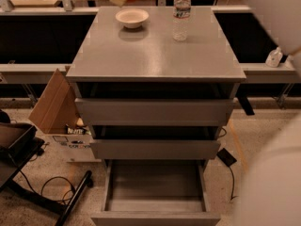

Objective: Place orange into bottom drawer

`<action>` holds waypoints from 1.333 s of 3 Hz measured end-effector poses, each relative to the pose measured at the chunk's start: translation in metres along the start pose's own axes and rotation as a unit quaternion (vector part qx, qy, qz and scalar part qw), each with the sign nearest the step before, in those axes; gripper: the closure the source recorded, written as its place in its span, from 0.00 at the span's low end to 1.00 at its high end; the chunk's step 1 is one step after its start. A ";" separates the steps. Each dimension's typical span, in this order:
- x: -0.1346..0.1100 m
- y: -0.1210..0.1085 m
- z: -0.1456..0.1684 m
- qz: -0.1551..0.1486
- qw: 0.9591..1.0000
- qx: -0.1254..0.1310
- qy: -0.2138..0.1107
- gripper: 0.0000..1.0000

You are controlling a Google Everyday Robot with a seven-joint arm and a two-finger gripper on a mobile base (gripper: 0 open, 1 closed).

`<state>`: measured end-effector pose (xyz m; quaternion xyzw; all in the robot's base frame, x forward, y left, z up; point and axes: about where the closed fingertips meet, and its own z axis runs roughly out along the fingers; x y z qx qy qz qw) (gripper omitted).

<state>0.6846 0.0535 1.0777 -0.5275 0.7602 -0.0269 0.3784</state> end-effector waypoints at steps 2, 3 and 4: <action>0.116 0.049 -0.057 0.158 0.987 -0.001 0.022 1.00; 0.193 0.096 -0.030 0.192 0.978 -0.065 0.042 1.00; 0.251 0.148 -0.010 0.208 0.971 -0.115 0.036 1.00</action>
Offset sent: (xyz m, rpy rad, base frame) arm -0.1675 -0.1507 -0.1924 0.1980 0.4375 -0.2350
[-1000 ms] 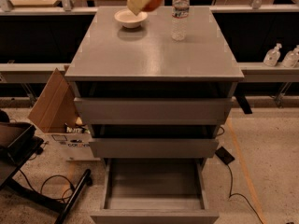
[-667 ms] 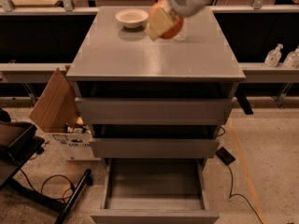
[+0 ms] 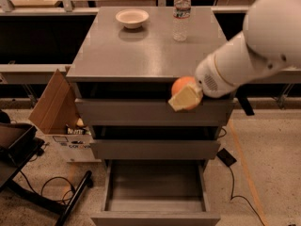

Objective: Place orange into bottom drawer

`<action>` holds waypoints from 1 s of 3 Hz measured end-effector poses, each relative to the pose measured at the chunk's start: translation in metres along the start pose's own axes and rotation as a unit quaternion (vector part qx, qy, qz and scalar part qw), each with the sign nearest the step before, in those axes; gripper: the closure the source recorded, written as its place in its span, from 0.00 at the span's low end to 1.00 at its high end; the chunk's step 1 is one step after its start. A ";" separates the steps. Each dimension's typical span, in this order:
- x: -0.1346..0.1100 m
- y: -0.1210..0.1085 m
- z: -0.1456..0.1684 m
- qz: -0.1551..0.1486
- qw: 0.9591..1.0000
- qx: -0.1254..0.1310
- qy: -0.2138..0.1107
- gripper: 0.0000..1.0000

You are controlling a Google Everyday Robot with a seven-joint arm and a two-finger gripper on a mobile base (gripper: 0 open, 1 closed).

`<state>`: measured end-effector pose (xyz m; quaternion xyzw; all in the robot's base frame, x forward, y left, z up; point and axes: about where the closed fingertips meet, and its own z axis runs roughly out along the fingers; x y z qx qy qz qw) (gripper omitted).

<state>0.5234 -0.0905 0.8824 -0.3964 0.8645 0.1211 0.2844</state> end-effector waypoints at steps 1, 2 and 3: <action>0.078 0.015 0.045 0.017 0.999 -0.029 -0.013 1.00; 0.076 0.015 0.044 0.017 0.999 -0.029 -0.014 1.00; 0.067 0.016 0.045 0.007 0.999 -0.029 -0.015 1.00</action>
Offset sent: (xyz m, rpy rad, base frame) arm -0.0236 -0.0127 -0.0621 0.0600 0.0272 0.0007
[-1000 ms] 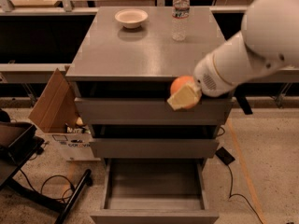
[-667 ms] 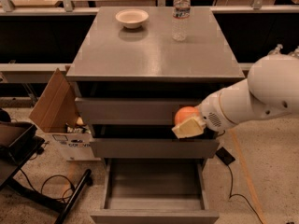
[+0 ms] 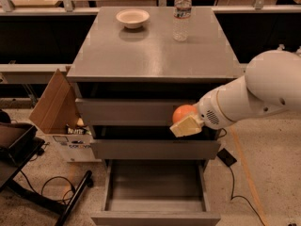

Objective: Place orange into bottom drawer

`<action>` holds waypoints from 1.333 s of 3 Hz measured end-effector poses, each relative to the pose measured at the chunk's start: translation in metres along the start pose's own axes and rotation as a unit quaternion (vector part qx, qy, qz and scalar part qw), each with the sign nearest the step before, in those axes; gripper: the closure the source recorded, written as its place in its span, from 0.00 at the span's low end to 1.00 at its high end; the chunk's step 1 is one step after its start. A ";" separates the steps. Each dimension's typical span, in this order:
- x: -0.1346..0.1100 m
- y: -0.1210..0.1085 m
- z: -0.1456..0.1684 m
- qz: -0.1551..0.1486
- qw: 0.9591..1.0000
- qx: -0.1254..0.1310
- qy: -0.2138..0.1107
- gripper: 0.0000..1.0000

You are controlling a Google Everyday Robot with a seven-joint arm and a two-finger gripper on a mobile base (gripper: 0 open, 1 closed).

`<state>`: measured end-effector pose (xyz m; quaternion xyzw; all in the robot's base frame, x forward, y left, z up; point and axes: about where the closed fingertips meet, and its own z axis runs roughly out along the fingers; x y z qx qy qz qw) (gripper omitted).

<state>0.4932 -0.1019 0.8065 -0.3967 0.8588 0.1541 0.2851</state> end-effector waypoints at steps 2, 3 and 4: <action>0.088 0.037 0.106 0.070 0.996 -0.059 0.006 1.00; 0.138 0.049 0.158 0.109 0.991 -0.073 -0.005 1.00; 0.176 0.040 0.216 0.146 0.987 -0.064 -0.016 1.00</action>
Offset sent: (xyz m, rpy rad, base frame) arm -0.0556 0.0316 -0.2228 0.1737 0.2288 -0.0895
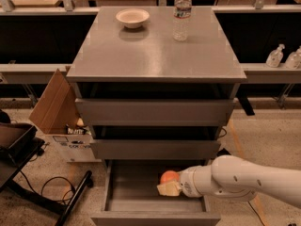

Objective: Place orange into bottom drawer

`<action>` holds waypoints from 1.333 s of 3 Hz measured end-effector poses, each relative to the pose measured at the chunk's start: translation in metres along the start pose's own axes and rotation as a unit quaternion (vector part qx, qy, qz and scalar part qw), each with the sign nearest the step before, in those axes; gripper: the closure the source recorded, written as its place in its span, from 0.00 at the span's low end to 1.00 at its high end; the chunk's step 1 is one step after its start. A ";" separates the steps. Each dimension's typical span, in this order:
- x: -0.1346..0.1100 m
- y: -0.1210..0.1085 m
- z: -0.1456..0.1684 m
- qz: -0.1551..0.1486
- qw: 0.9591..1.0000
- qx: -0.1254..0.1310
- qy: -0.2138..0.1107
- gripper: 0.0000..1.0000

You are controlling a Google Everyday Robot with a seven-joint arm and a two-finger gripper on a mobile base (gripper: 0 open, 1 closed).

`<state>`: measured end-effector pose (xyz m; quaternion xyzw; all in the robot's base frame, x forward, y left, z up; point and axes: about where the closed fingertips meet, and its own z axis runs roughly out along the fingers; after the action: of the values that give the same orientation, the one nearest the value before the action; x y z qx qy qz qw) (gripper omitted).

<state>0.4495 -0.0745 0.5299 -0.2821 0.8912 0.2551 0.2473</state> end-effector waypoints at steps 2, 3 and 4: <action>0.023 -0.027 0.057 0.058 0.998 -0.007 -0.005 1.00; 0.023 -0.035 0.082 0.065 0.998 -0.003 0.004 1.00; 0.025 -0.061 0.142 0.068 0.998 -0.006 0.015 1.00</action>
Offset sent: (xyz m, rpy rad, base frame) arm 0.0182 0.0030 -0.0460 0.0351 0.0399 -0.0698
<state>0.5118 -0.0428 0.3902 -0.2261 0.9105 0.2724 0.2138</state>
